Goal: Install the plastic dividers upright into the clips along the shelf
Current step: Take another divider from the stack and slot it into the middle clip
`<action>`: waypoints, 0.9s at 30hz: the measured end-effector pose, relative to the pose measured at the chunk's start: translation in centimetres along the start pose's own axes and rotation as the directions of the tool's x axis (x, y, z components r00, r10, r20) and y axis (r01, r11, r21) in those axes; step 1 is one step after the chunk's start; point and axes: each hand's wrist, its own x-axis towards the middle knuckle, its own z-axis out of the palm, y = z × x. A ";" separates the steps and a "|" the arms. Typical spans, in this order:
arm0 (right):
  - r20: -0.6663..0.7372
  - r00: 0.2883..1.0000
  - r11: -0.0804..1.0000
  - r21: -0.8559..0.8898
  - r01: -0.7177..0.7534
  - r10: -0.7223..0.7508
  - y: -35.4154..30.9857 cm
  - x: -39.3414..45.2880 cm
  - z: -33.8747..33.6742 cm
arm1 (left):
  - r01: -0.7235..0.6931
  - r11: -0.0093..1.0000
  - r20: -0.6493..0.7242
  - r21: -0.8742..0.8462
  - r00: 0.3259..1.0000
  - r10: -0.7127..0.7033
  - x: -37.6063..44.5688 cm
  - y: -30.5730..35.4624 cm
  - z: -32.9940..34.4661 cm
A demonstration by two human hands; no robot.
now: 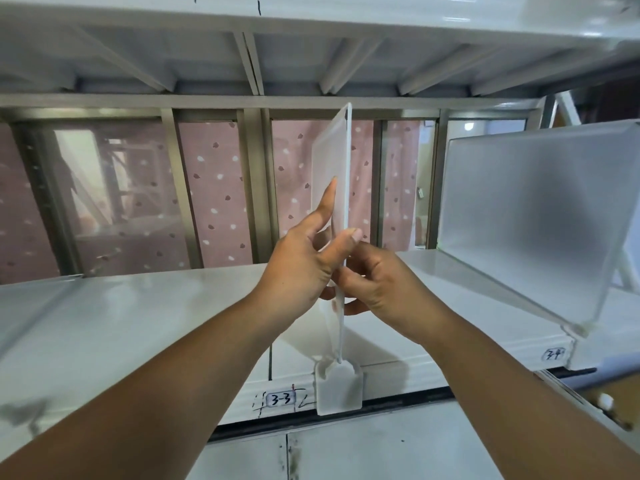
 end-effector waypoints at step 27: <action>-0.101 0.985 0.986 -0.080 -0.147 0.139 -0.7 -3.4 2.5 | -0.003 0.980 0.022 0.198 1.000 -0.002 -3.8 -1.2 0.0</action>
